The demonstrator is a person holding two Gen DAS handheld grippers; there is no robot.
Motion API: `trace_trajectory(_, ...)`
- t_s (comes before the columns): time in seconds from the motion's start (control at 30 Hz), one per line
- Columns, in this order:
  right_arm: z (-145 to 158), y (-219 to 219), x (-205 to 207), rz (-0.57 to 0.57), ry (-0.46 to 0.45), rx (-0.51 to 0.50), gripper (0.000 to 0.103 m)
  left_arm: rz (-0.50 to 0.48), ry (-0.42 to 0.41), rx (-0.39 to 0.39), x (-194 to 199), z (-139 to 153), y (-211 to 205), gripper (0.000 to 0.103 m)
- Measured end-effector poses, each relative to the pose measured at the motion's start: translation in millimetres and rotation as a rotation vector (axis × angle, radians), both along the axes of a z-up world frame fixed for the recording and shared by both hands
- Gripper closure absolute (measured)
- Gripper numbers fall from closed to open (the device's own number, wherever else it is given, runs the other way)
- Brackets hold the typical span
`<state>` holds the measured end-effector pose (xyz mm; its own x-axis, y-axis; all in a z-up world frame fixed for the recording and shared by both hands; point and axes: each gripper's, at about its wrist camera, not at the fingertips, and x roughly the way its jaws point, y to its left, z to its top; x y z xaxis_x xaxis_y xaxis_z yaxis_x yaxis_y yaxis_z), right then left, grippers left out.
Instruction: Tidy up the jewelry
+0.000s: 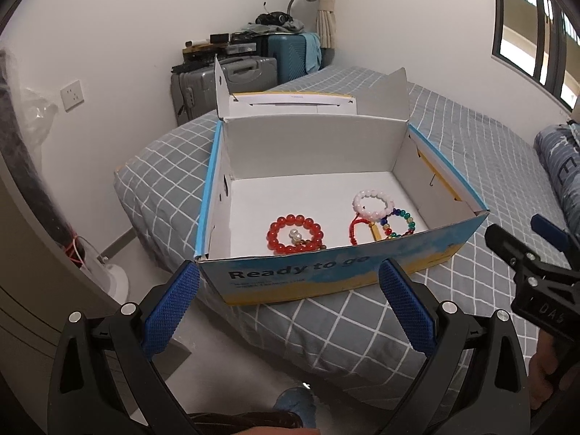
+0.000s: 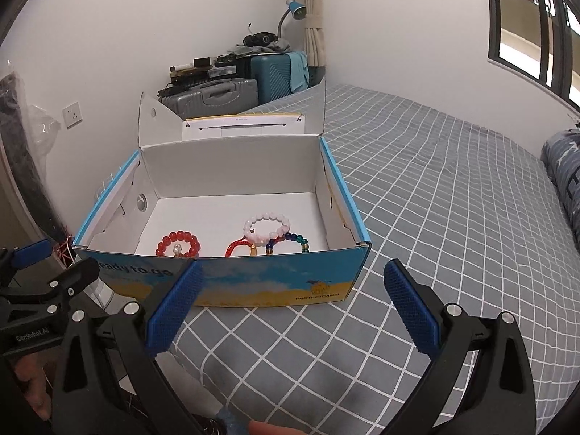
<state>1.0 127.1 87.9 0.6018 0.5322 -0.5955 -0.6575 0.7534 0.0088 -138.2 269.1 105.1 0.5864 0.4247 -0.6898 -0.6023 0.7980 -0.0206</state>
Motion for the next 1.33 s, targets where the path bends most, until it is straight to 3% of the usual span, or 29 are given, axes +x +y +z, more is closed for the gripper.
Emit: trace_trajectory(1.33,-6.1,0.9,6.1,-0.014,0.032,-0.001,0.007,0.021,-0.007,0.011,3.2,-0.4,-4.3,0.006)
